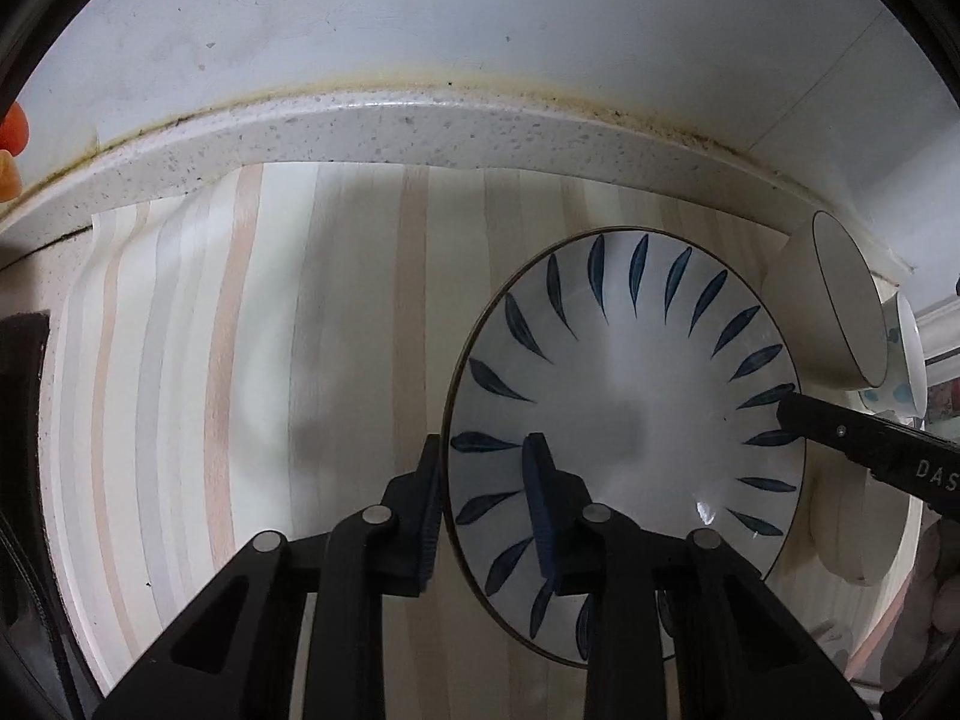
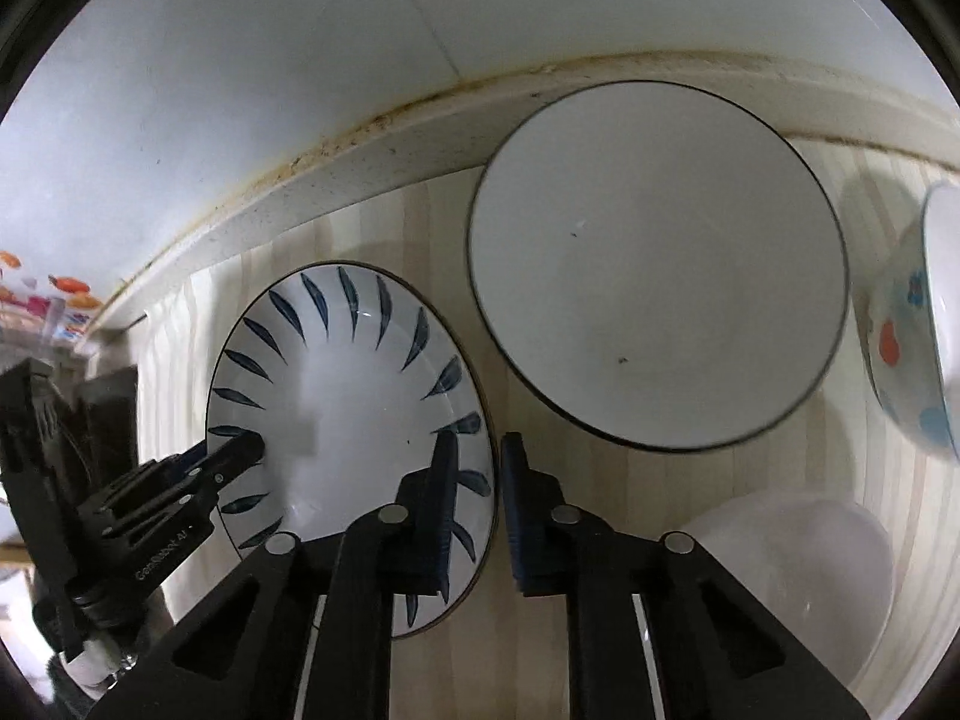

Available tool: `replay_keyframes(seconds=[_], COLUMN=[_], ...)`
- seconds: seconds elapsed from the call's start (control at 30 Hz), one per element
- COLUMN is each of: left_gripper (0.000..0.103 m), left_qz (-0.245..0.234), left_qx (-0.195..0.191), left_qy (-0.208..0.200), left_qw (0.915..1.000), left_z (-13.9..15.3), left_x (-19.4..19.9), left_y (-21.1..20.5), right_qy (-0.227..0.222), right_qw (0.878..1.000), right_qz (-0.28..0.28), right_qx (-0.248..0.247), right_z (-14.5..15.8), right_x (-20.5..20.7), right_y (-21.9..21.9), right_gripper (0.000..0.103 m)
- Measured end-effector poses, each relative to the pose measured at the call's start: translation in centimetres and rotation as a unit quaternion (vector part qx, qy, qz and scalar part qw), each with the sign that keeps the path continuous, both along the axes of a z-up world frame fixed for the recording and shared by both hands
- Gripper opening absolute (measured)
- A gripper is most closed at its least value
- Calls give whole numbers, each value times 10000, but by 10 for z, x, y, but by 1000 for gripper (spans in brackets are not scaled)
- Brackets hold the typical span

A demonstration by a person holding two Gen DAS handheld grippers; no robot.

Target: Organize plates and bowls

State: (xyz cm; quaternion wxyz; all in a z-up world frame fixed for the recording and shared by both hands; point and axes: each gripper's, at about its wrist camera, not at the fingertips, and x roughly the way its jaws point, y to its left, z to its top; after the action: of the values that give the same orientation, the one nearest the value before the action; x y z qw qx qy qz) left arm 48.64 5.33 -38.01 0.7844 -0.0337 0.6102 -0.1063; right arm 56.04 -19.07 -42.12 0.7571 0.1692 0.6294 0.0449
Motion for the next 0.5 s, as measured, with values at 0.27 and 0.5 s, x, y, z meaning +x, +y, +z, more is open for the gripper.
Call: replay_keyframes(seconds=[0.27,0.5], left_gripper=[22,22], left_qz=[51,73], left_qx=[44,28], left_qy=[-118,-263], left_qw=[9999,9996], left_z=[11,40], left_x=[-7,-21], left_y=[1,3], right_qy=[-28,-107], right_qw=[9999,9995], right_qz=[131,257], right_qx=[22,146], right_z=[1,22], right_x=[3,-7], right_y=[3,-5], right_gripper=[15,15])
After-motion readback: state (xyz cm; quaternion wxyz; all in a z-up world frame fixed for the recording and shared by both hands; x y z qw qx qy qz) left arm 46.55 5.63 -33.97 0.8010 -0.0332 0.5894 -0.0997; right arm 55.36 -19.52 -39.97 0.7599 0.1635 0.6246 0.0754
